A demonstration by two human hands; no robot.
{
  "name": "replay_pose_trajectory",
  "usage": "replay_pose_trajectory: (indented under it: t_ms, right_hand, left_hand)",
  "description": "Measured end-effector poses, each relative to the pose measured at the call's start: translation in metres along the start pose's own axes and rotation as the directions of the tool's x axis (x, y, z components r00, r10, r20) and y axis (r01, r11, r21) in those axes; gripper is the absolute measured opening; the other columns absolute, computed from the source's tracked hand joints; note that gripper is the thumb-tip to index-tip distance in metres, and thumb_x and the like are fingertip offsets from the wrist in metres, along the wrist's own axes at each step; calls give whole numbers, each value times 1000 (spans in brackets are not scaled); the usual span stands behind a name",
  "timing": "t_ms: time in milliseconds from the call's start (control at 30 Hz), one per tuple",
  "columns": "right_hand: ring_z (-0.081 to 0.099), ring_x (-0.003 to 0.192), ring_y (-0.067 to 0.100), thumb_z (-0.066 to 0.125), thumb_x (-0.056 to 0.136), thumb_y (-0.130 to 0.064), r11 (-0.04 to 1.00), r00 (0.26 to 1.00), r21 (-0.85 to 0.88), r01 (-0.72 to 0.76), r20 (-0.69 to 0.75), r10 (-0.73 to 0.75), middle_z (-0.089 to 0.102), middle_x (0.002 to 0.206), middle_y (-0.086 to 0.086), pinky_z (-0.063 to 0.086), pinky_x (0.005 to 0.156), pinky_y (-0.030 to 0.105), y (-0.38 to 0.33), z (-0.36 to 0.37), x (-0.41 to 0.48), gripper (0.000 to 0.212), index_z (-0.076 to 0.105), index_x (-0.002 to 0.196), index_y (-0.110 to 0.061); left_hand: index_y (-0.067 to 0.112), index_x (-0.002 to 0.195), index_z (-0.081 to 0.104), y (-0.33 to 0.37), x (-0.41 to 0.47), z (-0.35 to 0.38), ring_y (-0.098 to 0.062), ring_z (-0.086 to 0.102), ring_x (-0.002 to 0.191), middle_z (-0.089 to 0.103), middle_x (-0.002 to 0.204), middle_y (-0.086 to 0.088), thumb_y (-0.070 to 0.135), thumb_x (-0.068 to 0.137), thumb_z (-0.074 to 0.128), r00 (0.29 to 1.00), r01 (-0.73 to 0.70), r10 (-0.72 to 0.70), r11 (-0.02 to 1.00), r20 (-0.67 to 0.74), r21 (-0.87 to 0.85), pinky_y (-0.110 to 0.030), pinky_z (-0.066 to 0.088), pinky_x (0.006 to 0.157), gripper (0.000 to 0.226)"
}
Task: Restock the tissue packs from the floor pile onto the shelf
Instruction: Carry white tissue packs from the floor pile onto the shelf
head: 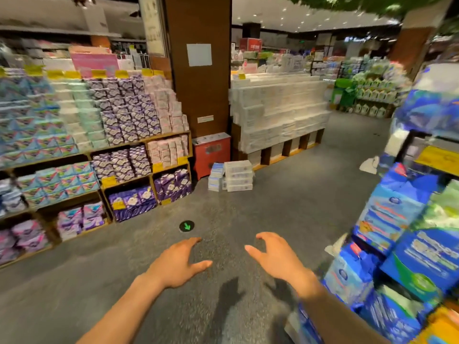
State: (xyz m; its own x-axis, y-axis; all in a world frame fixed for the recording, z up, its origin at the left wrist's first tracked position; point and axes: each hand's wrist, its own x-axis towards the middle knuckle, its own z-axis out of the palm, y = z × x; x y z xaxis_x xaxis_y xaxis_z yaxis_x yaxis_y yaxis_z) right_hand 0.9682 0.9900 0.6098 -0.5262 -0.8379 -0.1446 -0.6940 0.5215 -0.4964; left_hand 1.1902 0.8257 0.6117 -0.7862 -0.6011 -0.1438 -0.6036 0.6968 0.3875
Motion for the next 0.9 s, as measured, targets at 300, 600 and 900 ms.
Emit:
replay_pose_trajectory:
  t_ms: [300,600,900]
  right_hand:
    - [46,137,22,53,94,-63,996,994,47,-75,79,72,41,156,2,40,108,34,-23,-37,233,69,46,148,-21]
    - [50,134,19,55,94,-61,987,987,60,-148,69,144,48,151,1,40,109,33,-41,-30,489,68,46,147,-20]
    - [50,135,23,47,94,-67,969,967,7,-246,64,245,48,152,6,44,109,37,-27,-75,705,76,42,150,-15]
  left_hand:
    - [25,150,34,-49,210,-58,-17,45,136,45,151,-1,94,59,26,1000,13,-13,999,-7,-48,-31,38,109,115]
    - [26,151,34,-155,465,-101,-15,50,132,47,150,2,82,75,43,999,-22,23,999,23,-27,-30,41,106,94]
    - [23,152,32,-187,721,-166,-20,46,134,44,152,-3,78,81,47,976,-167,153,982,153,85,-32,39,106,91]
